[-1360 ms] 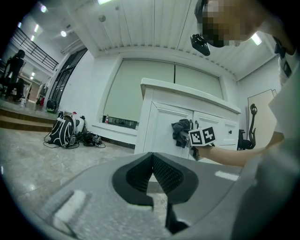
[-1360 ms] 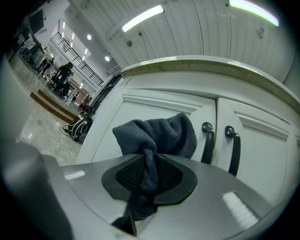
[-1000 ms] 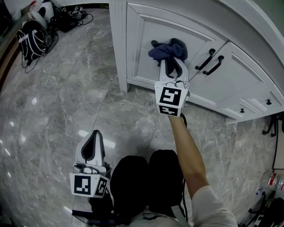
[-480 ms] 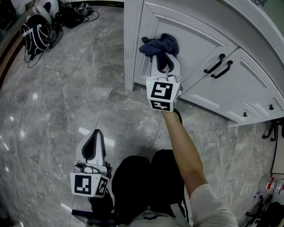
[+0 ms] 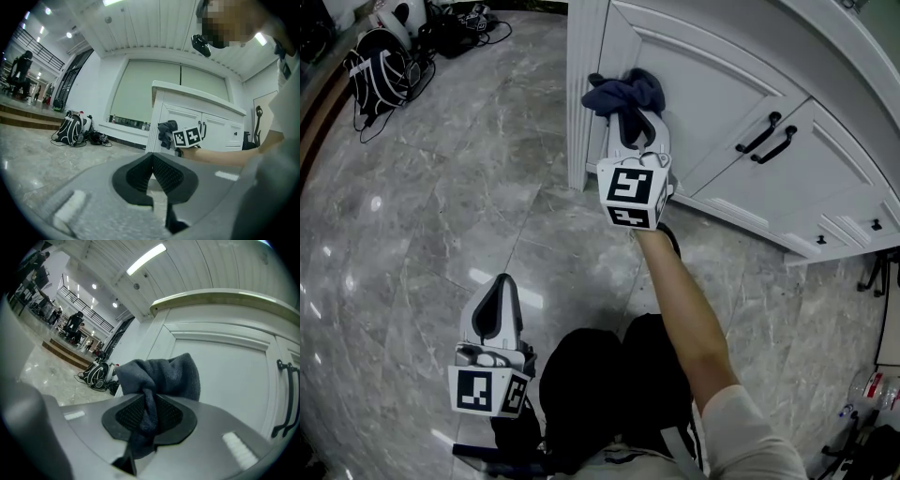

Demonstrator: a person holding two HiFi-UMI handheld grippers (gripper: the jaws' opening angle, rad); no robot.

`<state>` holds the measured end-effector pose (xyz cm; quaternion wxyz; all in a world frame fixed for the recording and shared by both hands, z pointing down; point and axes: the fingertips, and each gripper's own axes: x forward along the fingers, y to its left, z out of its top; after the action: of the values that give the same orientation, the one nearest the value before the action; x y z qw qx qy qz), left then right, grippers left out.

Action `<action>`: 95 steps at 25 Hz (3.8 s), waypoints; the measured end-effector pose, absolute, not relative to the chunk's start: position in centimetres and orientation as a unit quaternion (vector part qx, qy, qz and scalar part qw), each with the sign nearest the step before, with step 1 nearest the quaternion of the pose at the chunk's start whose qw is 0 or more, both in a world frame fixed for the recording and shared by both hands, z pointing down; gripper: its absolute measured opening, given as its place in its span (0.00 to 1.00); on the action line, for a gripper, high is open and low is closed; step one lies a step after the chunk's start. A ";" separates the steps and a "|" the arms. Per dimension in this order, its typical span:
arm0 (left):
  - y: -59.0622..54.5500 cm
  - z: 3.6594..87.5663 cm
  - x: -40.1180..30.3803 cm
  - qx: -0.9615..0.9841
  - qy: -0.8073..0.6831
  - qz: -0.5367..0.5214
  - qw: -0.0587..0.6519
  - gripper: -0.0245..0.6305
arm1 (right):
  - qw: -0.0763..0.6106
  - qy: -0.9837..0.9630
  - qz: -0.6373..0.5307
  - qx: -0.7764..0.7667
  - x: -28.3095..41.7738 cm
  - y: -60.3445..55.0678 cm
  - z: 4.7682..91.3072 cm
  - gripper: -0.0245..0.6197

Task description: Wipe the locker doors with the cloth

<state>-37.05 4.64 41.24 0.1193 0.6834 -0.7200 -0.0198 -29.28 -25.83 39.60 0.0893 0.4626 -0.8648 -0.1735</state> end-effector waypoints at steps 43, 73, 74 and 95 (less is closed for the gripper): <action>2.6 40.7 -32.6 0.709 -0.695 -0.006 0.116 0.04 | 0.189 -0.821 -0.200 0.500 -14.1 -26.6 46.5 0.15; 3.1 41.5 -33.8 0.702 -0.702 -0.003 0.123 0.04 | 0.240 -0.841 -0.122 0.469 -18.8 -26.1 56.9 0.15; 3.2 41.6 -34.0 0.701 -0.703 -0.003 0.124 0.04 | 0.240 -0.843 -0.121 0.466 -19.6 -26.1 57.0 0.15; 4.7 40.8 -36.0 0.686 -0.718 -0.011 0.121 0.04 | 0.197 -0.890 -0.147 0.384 -27.2 -22.1 51.9 0.15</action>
<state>-36.03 4.71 40.83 0.1211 0.6858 -0.7176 -0.0109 -27.25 -22.11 51.91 0.1972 0.3840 -0.8900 -0.1473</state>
